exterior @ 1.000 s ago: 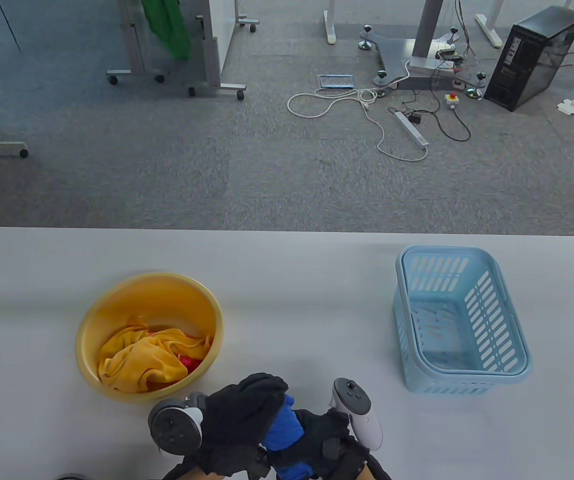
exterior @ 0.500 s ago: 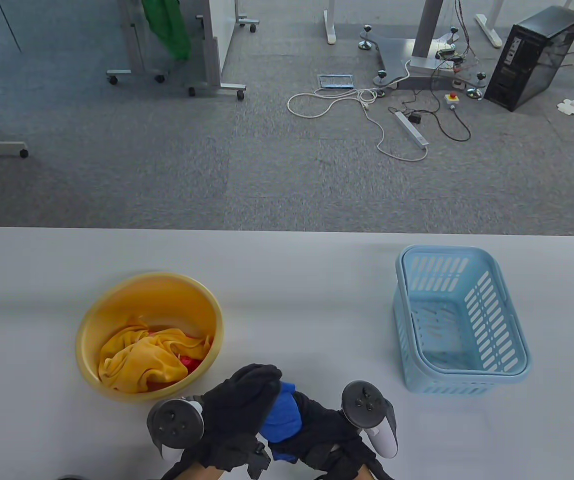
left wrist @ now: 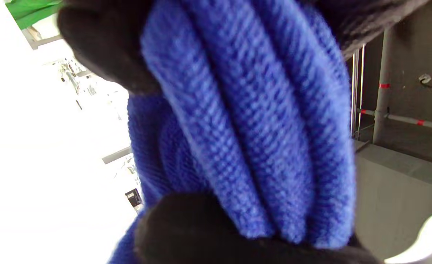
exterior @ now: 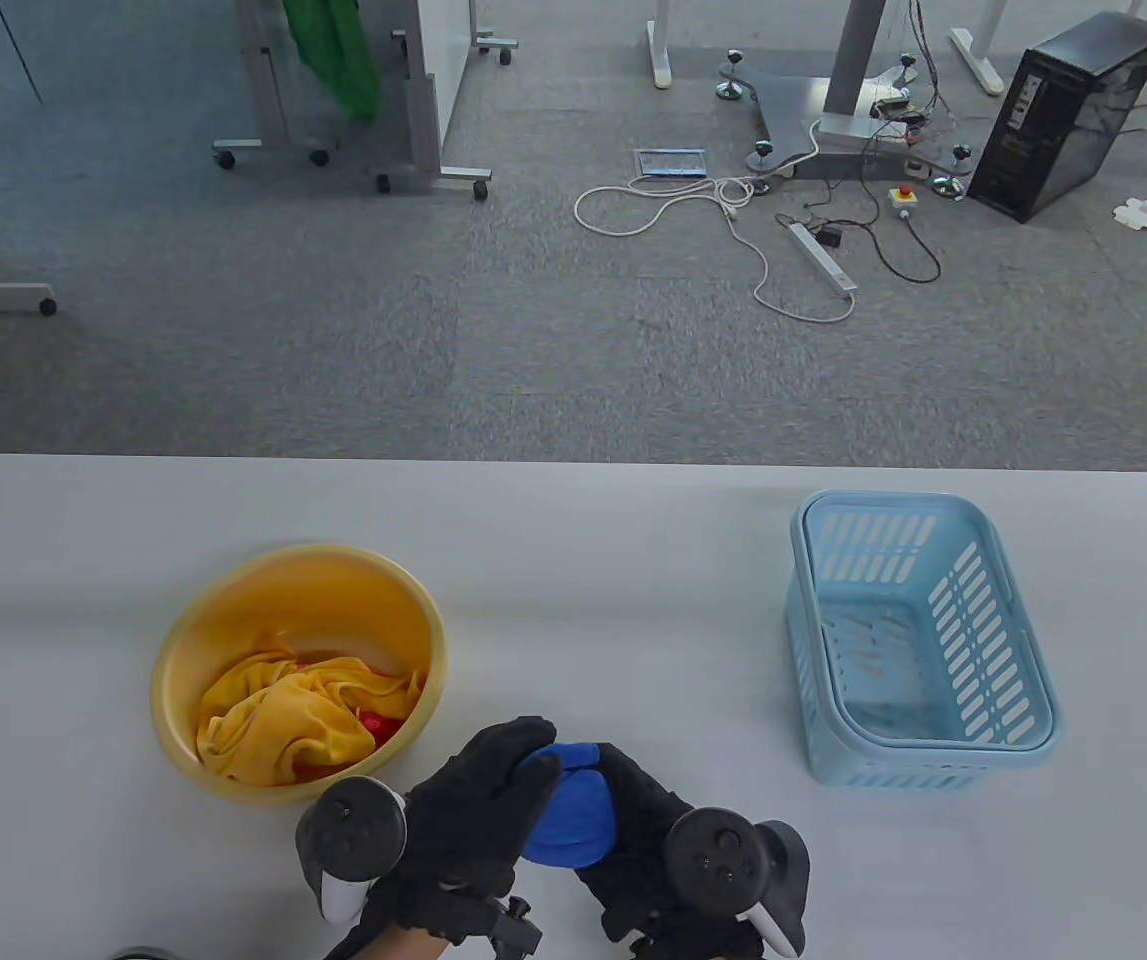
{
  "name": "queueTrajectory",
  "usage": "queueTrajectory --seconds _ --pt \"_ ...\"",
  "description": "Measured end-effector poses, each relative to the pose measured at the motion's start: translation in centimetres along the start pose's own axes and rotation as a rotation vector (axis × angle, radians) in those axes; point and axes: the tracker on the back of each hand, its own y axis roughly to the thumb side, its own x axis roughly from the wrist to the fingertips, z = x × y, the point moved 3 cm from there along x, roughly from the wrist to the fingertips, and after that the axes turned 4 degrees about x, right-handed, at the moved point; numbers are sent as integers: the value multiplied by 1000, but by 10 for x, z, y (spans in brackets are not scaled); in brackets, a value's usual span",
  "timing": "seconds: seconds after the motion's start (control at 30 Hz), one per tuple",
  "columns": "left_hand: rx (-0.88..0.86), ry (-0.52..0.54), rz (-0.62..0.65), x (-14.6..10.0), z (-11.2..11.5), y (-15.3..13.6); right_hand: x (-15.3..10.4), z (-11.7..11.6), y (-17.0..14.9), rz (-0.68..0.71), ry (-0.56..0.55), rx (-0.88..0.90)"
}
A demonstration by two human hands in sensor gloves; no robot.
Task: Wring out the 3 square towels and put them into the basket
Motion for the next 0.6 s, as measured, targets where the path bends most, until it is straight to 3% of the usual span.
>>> queueTrajectory --seconds 0.07,0.23,0.37,0.6 --pt "6 -12 -12 0 2 -4 -2 4 10 53 -50 -197" --pt "-119 -51 -105 1 4 -16 -8 6 28 113 -132 -404" --pt "-299 -92 -201 1 3 -26 -8 6 39 150 -185 -489" --pt "-278 -86 -203 1 -4 -29 -1 3 48 166 -168 -557"
